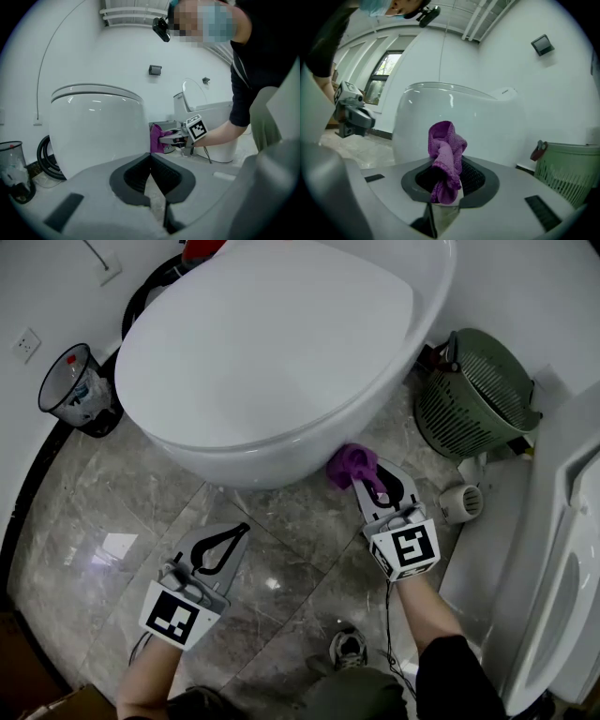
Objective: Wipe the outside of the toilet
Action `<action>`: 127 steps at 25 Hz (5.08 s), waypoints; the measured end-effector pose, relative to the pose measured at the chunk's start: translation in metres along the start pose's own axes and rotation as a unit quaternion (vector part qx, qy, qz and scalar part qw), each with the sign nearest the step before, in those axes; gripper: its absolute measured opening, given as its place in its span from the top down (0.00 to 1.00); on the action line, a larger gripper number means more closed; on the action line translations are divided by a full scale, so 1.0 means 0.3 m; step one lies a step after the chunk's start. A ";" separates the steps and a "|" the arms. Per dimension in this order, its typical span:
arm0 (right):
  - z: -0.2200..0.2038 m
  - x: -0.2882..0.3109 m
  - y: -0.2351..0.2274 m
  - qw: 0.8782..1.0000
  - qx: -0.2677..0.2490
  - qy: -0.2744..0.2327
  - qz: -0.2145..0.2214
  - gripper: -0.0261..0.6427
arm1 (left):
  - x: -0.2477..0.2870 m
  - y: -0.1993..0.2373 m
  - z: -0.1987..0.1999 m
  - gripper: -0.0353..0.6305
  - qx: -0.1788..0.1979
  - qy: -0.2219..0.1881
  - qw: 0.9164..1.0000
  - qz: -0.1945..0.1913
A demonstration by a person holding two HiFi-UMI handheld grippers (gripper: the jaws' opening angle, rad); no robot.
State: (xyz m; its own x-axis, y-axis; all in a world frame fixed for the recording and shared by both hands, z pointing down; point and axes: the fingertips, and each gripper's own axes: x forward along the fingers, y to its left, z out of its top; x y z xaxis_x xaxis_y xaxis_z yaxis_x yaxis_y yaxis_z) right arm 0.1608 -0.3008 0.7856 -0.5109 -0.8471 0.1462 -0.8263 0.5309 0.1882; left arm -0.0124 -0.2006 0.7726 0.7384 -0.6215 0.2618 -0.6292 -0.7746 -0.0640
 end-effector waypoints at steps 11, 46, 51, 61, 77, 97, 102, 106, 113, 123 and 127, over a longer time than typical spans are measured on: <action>-0.136 0.122 -0.523 0.987 0.075 0.043 -0.136 0.83 | 0.078 -0.062 -0.007 0.94 -0.003 0.012 1.000 -0.017; -0.216 0.072 0.556 0.998 0.015 0.019 0.058 0.83 | -0.094 -0.008 -0.049 0.94 0.010 -0.001 1.000 -0.002; -0.229 0.131 0.524 0.999 0.009 0.018 0.046 0.83 | -0.090 -0.018 -0.062 0.94 0.010 0.004 1.000 -0.008; -0.311 0.077 0.224 0.998 0.020 0.042 -0.033 0.83 | -0.002 -0.025 -0.055 0.94 0.000 0.001 1.000 -0.013; -0.491 0.214 -0.490 0.964 0.077 0.123 -0.222 0.83 | 0.085 -0.079 -0.094 0.94 0.000 0.036 0.999 -0.028; -0.268 -0.108 0.233 0.990 0.096 0.099 -0.039 0.83 | -0.247 0.136 -0.215 0.94 0.050 0.016 0.998 0.038; -0.058 -0.124 0.452 0.992 0.089 0.078 0.032 0.83 | -0.427 0.206 -0.247 0.94 0.024 0.007 0.995 0.094; 0.149 -0.098 0.612 0.992 0.090 0.051 0.077 0.83 | -0.588 0.233 -0.202 0.94 -0.007 -0.010 0.990 0.142; 0.448 -0.136 0.828 0.980 0.164 0.067 0.089 0.83 | -0.905 0.192 -0.036 0.94 -0.050 -0.002 0.973 0.224; 0.965 -0.337 0.796 0.979 0.155 0.108 0.079 0.83 | -1.112 0.132 0.477 0.94 -0.118 0.001 0.962 0.247; 1.156 -0.380 0.682 0.974 0.175 0.125 0.064 0.83 | -1.131 0.178 0.723 0.94 -0.129 -0.016 0.957 0.258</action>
State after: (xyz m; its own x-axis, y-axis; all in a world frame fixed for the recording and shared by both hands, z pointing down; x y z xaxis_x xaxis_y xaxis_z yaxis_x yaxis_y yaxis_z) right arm -0.0323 -0.1042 0.4707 -0.5772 -0.7187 0.3877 -0.8124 0.5532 -0.1840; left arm -0.2439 -0.0565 0.4716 0.3174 -0.9201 0.2295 -0.9482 -0.3111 0.0644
